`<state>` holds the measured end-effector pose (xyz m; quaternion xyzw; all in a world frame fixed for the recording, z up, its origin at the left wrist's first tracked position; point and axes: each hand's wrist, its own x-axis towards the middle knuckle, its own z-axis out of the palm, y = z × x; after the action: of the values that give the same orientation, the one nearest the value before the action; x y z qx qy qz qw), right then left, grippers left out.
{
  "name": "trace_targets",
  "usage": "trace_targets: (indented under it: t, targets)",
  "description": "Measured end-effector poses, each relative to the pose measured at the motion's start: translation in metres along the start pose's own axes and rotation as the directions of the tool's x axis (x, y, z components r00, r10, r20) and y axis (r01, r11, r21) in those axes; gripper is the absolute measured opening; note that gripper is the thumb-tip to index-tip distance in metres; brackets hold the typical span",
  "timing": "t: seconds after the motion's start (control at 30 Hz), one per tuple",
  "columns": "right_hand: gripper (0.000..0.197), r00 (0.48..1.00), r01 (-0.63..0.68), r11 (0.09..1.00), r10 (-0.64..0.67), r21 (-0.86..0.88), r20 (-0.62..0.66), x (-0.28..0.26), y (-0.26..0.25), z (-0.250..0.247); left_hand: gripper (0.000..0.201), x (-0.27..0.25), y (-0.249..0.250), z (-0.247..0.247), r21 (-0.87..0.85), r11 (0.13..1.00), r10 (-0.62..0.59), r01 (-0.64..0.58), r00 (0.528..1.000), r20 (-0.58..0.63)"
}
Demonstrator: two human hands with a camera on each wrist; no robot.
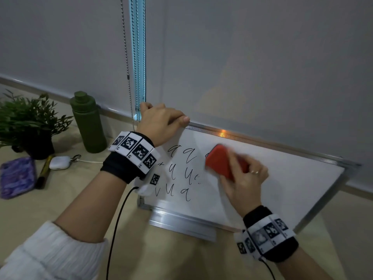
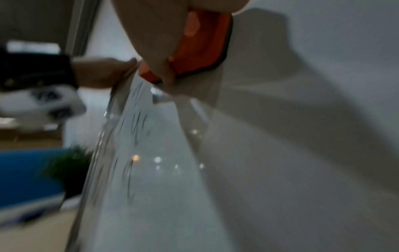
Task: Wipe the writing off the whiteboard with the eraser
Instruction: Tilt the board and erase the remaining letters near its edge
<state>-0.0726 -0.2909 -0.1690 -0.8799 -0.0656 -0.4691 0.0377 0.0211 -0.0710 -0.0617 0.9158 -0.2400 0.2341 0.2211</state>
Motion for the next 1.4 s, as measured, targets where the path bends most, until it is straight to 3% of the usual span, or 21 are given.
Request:
trace_targets:
  t: [0.1, 0.17, 0.27, 0.33, 0.4, 0.47, 0.53, 0.6, 0.67, 0.73, 0.8, 0.87, 0.97, 1.03, 1.1, 1.17, 1.23, 1.3, 1.37, 1.4]
  targets:
    - [0.085, 0.935, 0.317, 0.946, -0.300, -0.069, 0.188, -0.041, -0.007, 0.017, 0.046, 0.000, 0.000, 0.000, -0.017, 1.000, 0.004, -0.004, 1.000, -0.008]
    - [0.081, 0.920, 0.369, 0.928, -0.355, -0.059, 0.167, -0.038, -0.004, 0.014, 0.044, -0.001, -0.001, 0.000, -0.024, 1.000, 0.011, -0.011, 1.000, -0.021]
    - [0.069, 0.993, 0.116, 0.993, -0.115, 0.000, -0.015, 0.002, 0.002, 0.001, 0.042, -0.003, 0.000, -0.001, -0.030, 0.999, 0.012, -0.012, 1.000, -0.022]
    - [0.064, 0.992, -0.048, 0.998, 0.053, 0.041, -0.116, 0.021, 0.004, -0.004, 0.043, -0.002, 0.000, 0.000, -0.040, 0.999, 0.011, -0.012, 1.000, -0.021]
    - [0.065, 0.990, -0.088, 0.995, 0.092, 0.045, -0.107, 0.017, 0.000, 0.002, 0.043, -0.002, 0.000, 0.000, -0.043, 0.999, 0.008, -0.009, 1.000, -0.022]
    - [0.074, 0.999, 0.036, 0.999, -0.036, 0.011, 0.010, -0.008, -0.007, 0.013, 0.042, -0.001, 0.000, 0.002, -0.044, 0.999, 0.004, -0.005, 1.000, -0.029]
    - [0.085, 0.948, 0.283, 0.958, -0.272, -0.044, 0.167, -0.040, -0.010, 0.023, 0.041, 0.000, 0.000, 0.002, -0.053, 0.999, 0.006, -0.008, 0.999, -0.032]
    - [0.089, 0.899, 0.397, 0.916, -0.376, -0.057, 0.223, -0.051, -0.007, 0.025, 0.041, 0.000, 0.000, 0.002, -0.057, 0.998, 0.012, -0.014, 0.999, -0.037]
    - [0.082, 0.943, 0.309, 0.950, -0.301, -0.035, 0.139, -0.033, -0.006, 0.017, 0.040, -0.002, 0.000, 0.001, -0.052, 0.999, 0.012, -0.014, 0.999, -0.044]
    - [0.068, 0.996, 0.089, 0.996, -0.089, 0.023, -0.022, -0.003, -0.007, 0.005, 0.040, -0.004, -0.001, 0.001, -0.051, 0.999, 0.010, -0.012, 0.999, -0.045]
    - [0.062, 0.986, -0.088, 0.994, 0.096, 0.069, -0.137, 0.018, -0.008, 0.000, 0.042, -0.005, -0.001, 0.002, -0.047, 0.999, 0.013, -0.016, 0.999, -0.043]
    - [0.063, 0.978, -0.139, 0.988, 0.148, 0.066, -0.150, 0.015, -0.013, 0.005, 0.043, -0.005, -0.001, 0.002, -0.044, 0.999, 0.015, -0.017, 0.999, -0.047]
    - [0.088, 0.996, 0.079, 0.997, -0.079, -0.010, 0.048, -0.026, -0.018, 0.024, 0.042, -0.002, 0.001, 0.003, -0.047, 0.999, 0.012, -0.015, 0.998, -0.055]
    - [0.107, 0.935, 0.292, 0.955, -0.273, -0.055, 0.228, -0.055, -0.018, 0.031, 0.043, -0.002, 0.001, 0.003, -0.053, 0.999, 0.008, -0.011, 0.998, -0.056]
    - [0.100, 0.904, 0.386, 0.920, -0.363, -0.065, 0.226, -0.059, -0.013, 0.029, 0.042, -0.003, 0.000, 0.002, -0.052, 0.999, 0.009, -0.012, 0.998, -0.069]
    - [0.081, 0.951, 0.289, 0.957, -0.283, -0.035, 0.127, -0.040, -0.011, 0.020, 0.041, -0.005, 0.001, 0.002, -0.044, 0.999, 0.011, -0.014, 0.997, -0.075]
    - [0.066, 0.997, 0.082, 0.997, -0.082, 0.012, -0.004, -0.013, -0.009, 0.011, 0.041, -0.006, 0.002, 0.002, -0.045, 0.999, 0.012, -0.015, 0.996, -0.083]
    - [0.063, 0.993, -0.085, 0.996, 0.088, 0.040, -0.080, 0.001, -0.008, 0.010, 0.043, -0.007, 0.003, 0.002, -0.043, 0.999, 0.014, -0.018, 0.995, -0.094]
    - [0.068, 0.992, -0.103, 0.994, 0.104, 0.028, -0.067, -0.006, -0.012, 0.014, 0.049, -0.007, 0.003, 0.002, -0.035, 0.999, 0.021, -0.025, 0.994, -0.112]
    - [0.072, 0.999, -0.032, 0.999, 0.032, 0.007, -0.018, -0.017, -0.015, 0.018, 0.050, -0.006, 0.003, 0.003, -0.034, 0.999, 0.023, -0.028, 0.993, -0.119]
